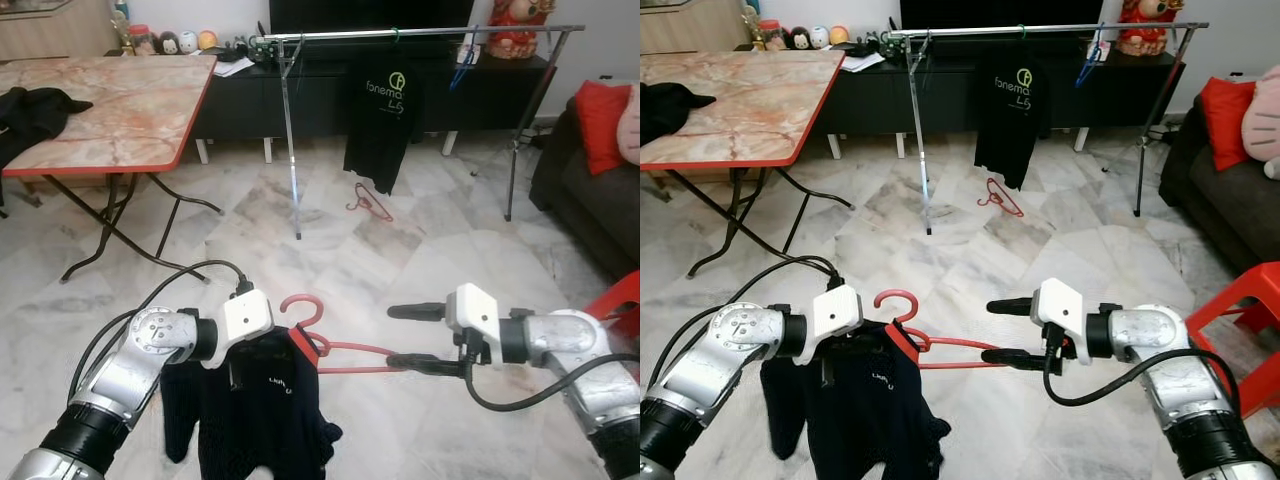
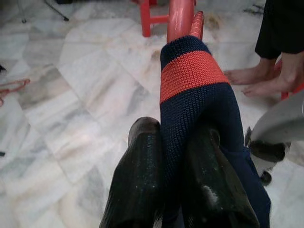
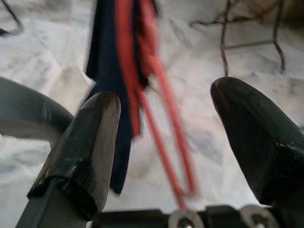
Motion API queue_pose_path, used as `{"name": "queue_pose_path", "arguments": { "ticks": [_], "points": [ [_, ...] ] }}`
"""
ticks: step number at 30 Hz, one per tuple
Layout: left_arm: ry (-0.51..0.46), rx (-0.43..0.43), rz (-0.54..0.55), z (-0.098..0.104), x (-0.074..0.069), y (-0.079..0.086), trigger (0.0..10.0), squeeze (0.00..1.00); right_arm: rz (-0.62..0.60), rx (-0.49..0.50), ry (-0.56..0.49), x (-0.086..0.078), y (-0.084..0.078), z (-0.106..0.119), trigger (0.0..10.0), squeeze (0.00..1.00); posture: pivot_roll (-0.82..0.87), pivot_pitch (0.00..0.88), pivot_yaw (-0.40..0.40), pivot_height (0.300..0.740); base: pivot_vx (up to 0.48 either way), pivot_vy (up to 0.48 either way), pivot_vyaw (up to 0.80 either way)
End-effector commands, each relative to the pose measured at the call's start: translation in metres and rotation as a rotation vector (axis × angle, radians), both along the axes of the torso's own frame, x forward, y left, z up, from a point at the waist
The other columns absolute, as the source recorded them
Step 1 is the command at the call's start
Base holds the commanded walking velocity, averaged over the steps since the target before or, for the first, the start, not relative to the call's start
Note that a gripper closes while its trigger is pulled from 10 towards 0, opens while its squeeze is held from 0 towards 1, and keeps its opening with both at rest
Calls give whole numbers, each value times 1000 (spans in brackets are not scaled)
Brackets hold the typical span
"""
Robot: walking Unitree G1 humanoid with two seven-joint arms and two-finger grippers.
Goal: Hang hanger
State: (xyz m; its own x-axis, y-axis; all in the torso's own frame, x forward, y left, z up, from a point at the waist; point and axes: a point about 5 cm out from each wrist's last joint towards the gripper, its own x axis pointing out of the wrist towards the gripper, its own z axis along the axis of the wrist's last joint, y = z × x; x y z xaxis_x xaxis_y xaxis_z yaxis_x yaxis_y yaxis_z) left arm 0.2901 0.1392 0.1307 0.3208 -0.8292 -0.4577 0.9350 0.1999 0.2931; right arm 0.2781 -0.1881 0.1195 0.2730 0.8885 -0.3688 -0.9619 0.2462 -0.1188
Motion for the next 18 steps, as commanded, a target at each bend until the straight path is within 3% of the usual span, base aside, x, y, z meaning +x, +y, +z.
{"name": "queue_pose_path", "arguments": {
  "ticks": [1,8,18],
  "points": [
    [-61,-26,-49,24,3,-7,10000,0,29,21,-20,-1,9,4,10000,0,-10,0,-23,740,0,0,0],
    [-39,-4,-147,30,-7,-15,10000,0,9,11,-46,5,7,6,10000,0,-6,0,-24,740,0,0,0],
    [-21,5,-177,25,-13,-24,10000,0,8,-37,-71,5,3,4,10000,0,-19,0,-29,740,0,0,0]
  ]
}}
